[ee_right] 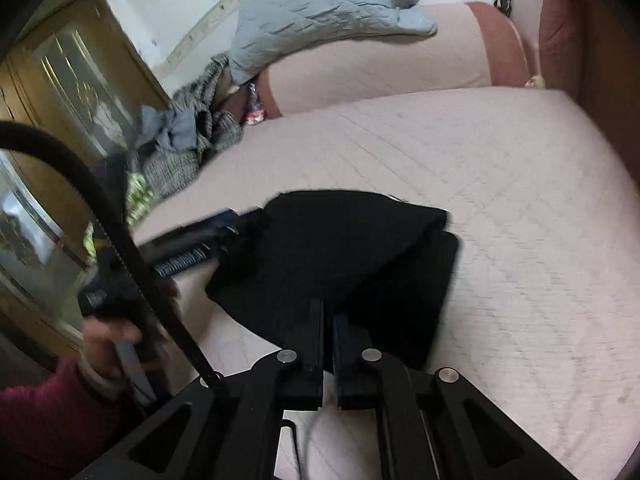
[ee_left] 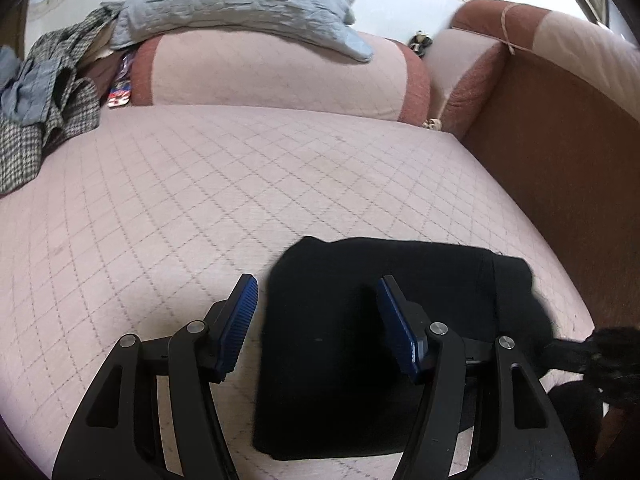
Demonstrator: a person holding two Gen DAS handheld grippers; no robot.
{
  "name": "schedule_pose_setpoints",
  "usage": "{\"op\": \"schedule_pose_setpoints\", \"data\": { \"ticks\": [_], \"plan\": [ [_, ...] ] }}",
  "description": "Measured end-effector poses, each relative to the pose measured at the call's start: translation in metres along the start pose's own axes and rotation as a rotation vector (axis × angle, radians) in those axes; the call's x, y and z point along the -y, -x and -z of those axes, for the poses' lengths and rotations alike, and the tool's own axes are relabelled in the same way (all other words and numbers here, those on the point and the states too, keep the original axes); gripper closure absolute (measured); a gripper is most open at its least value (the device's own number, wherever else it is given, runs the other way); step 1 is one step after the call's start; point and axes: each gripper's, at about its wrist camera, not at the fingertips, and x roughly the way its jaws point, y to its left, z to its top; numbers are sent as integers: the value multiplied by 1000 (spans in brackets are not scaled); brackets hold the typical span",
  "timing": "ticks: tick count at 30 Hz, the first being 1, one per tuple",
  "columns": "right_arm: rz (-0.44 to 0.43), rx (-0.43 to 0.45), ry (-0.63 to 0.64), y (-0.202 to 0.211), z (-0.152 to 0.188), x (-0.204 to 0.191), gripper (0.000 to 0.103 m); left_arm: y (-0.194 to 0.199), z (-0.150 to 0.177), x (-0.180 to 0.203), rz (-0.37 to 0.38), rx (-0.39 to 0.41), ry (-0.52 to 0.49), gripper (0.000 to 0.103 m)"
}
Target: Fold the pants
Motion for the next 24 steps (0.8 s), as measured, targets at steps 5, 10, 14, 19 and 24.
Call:
{"op": "schedule_pose_setpoints", "data": {
  "ticks": [5, 10, 14, 19, 24],
  "plan": [
    [41, -61, -19, -14, 6, 4, 100, -6, 1, -9, -25, -20, 52, 42],
    [175, -32, 88, 10, -5, -10, 100, -10, -11, -19, -68, -5, 73, 42],
    [132, 90, 3, 23, -28, -2, 93, -27, -14, -20, -52, -56, 85, 42],
    [2, 52, -60, -20, -51, -6, 91, -44, -17, -16, -79, -84, 39, 37],
    [14, -14, -160, -58, -44, 12, 91, -54, -17, -28, -64, -103, 71, 28]
  ]
}}
